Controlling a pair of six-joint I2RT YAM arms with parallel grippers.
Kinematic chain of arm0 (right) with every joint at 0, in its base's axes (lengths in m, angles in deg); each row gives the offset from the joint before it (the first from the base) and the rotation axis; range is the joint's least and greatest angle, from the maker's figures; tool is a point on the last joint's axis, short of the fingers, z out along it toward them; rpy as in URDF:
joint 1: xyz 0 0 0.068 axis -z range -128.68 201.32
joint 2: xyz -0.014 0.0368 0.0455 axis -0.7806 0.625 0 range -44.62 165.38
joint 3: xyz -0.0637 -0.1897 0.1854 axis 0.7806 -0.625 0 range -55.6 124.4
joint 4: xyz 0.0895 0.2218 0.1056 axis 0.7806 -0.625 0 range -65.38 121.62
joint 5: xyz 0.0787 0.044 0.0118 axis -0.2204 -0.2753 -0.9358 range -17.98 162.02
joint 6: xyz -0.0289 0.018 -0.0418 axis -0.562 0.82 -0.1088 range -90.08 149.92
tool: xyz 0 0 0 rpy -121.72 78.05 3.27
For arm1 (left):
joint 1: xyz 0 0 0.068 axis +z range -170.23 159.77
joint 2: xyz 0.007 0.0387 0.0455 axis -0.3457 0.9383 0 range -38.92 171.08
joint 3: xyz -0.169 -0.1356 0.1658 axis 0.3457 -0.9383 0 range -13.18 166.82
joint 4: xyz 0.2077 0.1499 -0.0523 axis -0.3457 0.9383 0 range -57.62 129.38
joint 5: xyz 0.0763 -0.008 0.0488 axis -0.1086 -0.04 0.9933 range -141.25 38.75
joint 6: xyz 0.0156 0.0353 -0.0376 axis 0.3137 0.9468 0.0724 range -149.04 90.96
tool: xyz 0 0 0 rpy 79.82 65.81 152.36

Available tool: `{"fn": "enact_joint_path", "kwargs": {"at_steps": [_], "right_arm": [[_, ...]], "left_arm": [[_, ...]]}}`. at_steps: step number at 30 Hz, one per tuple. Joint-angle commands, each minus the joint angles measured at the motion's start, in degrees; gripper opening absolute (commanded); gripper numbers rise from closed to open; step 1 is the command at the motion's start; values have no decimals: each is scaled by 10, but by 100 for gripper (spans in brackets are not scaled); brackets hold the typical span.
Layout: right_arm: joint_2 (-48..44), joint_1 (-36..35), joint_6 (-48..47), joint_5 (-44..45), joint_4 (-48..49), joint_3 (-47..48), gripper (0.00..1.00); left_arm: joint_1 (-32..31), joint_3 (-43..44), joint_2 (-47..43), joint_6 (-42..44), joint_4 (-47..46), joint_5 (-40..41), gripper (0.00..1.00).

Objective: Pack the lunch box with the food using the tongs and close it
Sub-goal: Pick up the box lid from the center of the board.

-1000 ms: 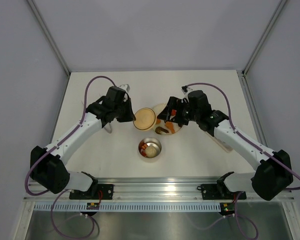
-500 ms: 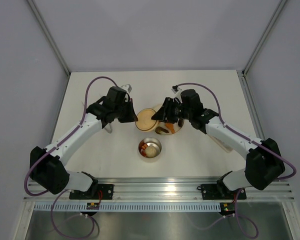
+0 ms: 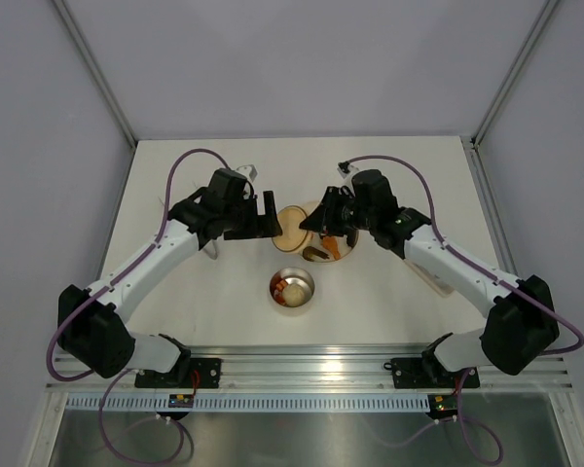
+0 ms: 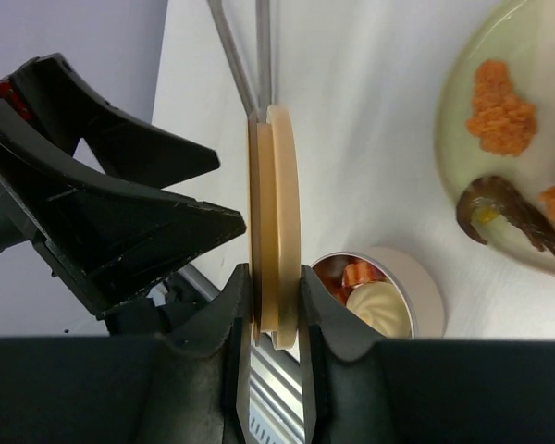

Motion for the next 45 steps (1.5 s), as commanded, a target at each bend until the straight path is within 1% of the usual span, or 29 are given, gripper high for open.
{"fn": "enact_joint_path", "kwargs": {"at_steps": [1, 2, 3, 4, 5, 6, 7, 8, 10, 11, 13, 14, 16, 17, 18, 20, 22, 26, 30, 36, 39, 43, 45], "right_arm": [[-34, -8, -40, 83, -64, 47, 0], [-34, -8, -42, 104, -103, 61, 0], [-31, -9, -41, 149, -128, 73, 0], [-26, -8, -32, 170, -156, 88, 0], [-19, -10, -25, 191, -211, 121, 0], [0, -9, -14, 226, -241, 139, 0], [7, -9, 7, 236, -265, 157, 0], [25, -9, 18, 241, -307, 188, 0], [42, -9, 49, 241, -333, 214, 0], [58, -9, 61, 239, -361, 241, 0], [75, -9, 86, 237, -389, 266, 0], [89, -9, 92, 230, -401, 281, 0], [98, -9, 111, 207, -407, 292, 0], [103, -9, 113, 196, -403, 295, 0], [104, -9, 121, 167, -398, 294, 0], [108, -10, 130, 153, -396, 296, 0], [114, -9, 135, 137, -405, 306, 0], [123, -8, 144, 121, -420, 324, 0], [137, -1, 158, 66, -420, 332, 0], [159, 2, 165, 5, -405, 331, 0], [160, 3, 169, -5, -403, 333, 0], [162, 7, 173, -17, -405, 338, 0], [164, 11, 177, -25, -405, 340, 0]], "left_arm": [[-3, 43, -24, 15, 22, 33, 92], [-3, 46, -34, 20, 29, 41, 92], [-3, 48, -40, 23, 33, 48, 90], [-3, 49, -46, 29, 37, 56, 87], [-4, 49, -52, 45, 41, 60, 84], [-13, 48, -61, 56, 41, 78, 79], [-20, 44, -66, 84, 36, 84, 77], [-41, 36, -70, 101, 30, 85, 77], [-75, 29, -87, 149, 11, 102, 77], [-113, 24, -94, 162, 2, 116, 79], [-145, 10, -106, 184, -29, 153, 81], [-172, 5, -109, 201, -39, 163, 82], [-194, -7, -113, 232, -70, 171, 82], [-216, -10, -113, 242, -78, 173, 82], [-225, -16, -113, 251, -87, 177, 82], [-245, -23, -116, 276, -112, 177, 83], [-250, -30, -116, 294, -130, 155, 83], [-271, -44, -117, 334, -154, 153, 84], [-282, -53, -116, 351, -162, 156, 84], [-286, -55, -111, 363, -171, 196, 83], [-286, -53, -102, 374, -168, 214, 81], [-286, -46, -88, 387, -154, 228, 74], [-286, -45, -83, 390, -152, 234, 73]]}}
